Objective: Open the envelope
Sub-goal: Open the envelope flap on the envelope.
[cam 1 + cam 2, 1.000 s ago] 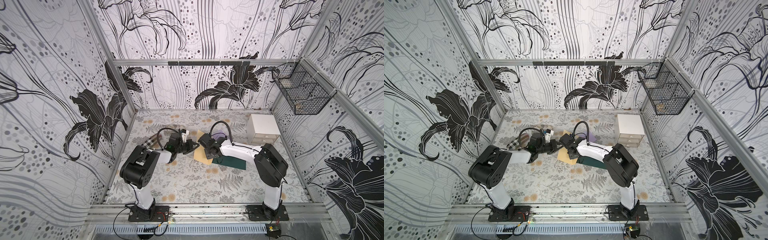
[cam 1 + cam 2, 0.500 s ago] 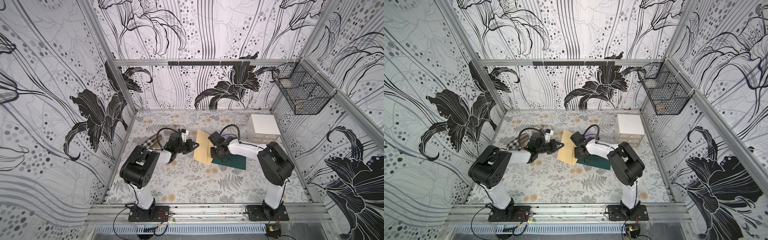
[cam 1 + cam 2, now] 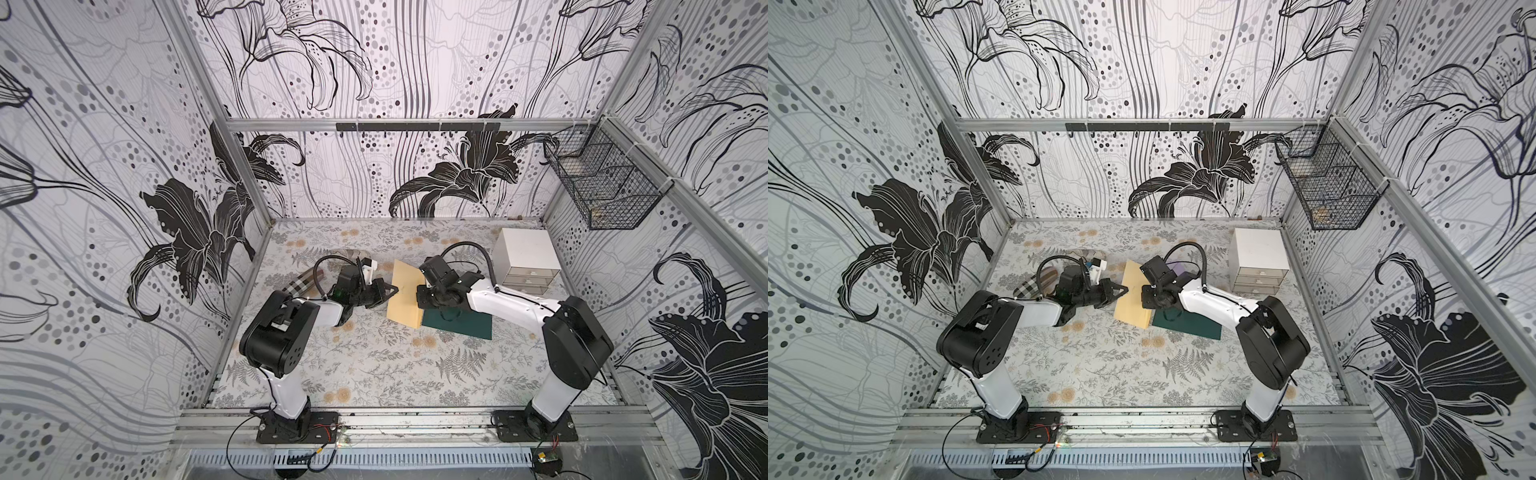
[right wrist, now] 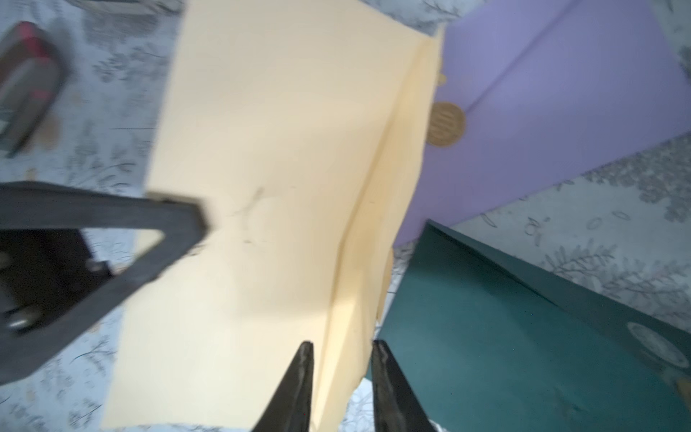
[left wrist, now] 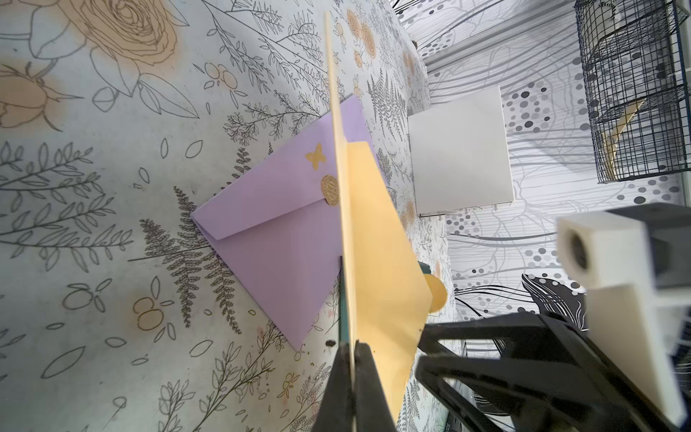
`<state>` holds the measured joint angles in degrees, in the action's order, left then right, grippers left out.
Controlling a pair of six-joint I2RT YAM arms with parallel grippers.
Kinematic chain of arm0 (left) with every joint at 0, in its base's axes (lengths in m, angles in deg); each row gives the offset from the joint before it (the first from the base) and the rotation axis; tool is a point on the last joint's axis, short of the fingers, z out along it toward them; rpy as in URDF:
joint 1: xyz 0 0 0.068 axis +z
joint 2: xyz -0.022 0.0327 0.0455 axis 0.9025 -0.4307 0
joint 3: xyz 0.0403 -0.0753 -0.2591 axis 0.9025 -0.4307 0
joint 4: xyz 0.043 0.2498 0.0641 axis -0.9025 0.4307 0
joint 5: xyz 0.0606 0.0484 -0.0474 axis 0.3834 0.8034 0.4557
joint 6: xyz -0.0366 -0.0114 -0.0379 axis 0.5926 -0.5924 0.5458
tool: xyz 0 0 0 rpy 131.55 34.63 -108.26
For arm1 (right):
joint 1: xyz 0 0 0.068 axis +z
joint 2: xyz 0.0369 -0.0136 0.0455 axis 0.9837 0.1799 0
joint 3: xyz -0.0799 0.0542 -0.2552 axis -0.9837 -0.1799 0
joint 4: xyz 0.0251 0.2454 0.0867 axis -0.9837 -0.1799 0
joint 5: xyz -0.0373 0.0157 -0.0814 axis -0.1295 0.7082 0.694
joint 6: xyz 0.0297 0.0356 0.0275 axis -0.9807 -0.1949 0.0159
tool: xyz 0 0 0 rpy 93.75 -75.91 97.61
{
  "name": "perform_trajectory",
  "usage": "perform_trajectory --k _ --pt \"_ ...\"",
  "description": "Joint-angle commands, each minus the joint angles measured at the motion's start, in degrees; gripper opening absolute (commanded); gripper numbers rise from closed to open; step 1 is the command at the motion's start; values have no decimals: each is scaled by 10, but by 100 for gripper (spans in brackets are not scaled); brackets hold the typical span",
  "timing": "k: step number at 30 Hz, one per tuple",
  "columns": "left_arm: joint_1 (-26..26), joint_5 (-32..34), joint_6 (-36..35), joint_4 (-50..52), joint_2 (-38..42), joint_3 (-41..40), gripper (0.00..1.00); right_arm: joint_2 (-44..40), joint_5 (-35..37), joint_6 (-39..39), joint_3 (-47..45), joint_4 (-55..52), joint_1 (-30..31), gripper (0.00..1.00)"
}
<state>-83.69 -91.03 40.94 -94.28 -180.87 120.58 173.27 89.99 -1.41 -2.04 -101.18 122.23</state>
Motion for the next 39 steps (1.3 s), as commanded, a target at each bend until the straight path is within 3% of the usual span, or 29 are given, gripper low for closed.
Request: perform_trajectory --k 1,7,13,21,32,39 --pt "1 -2 1 -32 4 7 0 -2 1 13 27 25 30 32" --pt "1 -2 1 -33 5 6 0 73 62 -25 89 -48 27 33" --pt "1 -1 0 -33 13 3 0 104 52 -49 65 -39 3 32" --pt "1 9 1 -37 24 -5 0 98 35 -57 10 -30 -43 32" --pt "2 31 -13 -27 30 -10 0 50 32 -22 20 -41 -44 32" --pt "5 83 -63 68 82 -1 0 -11 88 38 -33 0 -44 33"
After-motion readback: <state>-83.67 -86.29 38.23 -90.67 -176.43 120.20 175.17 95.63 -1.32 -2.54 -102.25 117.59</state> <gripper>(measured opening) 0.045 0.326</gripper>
